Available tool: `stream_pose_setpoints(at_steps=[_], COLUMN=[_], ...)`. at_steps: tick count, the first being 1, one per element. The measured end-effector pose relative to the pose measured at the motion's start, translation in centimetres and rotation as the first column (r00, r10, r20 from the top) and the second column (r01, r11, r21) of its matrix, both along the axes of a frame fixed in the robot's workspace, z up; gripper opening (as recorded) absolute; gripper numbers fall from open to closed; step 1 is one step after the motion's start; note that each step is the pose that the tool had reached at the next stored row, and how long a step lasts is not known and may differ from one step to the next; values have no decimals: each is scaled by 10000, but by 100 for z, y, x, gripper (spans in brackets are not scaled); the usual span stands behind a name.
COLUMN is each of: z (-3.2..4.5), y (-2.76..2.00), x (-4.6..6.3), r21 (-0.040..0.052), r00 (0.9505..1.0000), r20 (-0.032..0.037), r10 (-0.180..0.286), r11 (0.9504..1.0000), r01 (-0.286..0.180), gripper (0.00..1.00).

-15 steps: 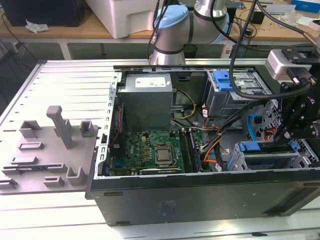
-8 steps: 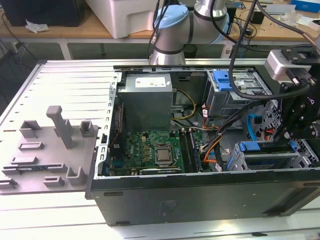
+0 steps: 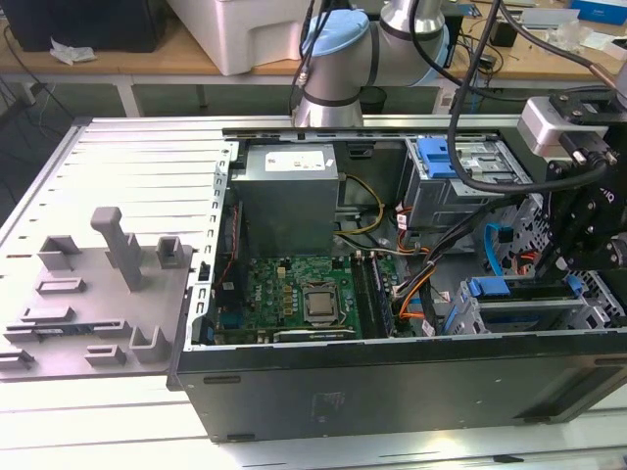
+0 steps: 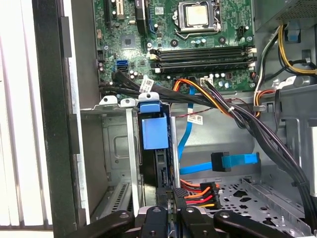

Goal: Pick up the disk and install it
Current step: 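Insert the first disk wire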

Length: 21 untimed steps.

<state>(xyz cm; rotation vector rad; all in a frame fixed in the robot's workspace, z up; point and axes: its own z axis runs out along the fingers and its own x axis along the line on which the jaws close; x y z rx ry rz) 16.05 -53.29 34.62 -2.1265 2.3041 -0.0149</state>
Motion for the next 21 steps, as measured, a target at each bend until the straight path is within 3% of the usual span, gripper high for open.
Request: stream_pose_setpoints(at_steps=[14, 21], z=[0, -1], y=[8, 8], x=[1, 0], r21=[-50, -48], r00=[9996, 9996], r20=[-1, -50], r10=[285, 285], r11=[9996, 9996], r01=[-285, -285], gripper=[16, 16])
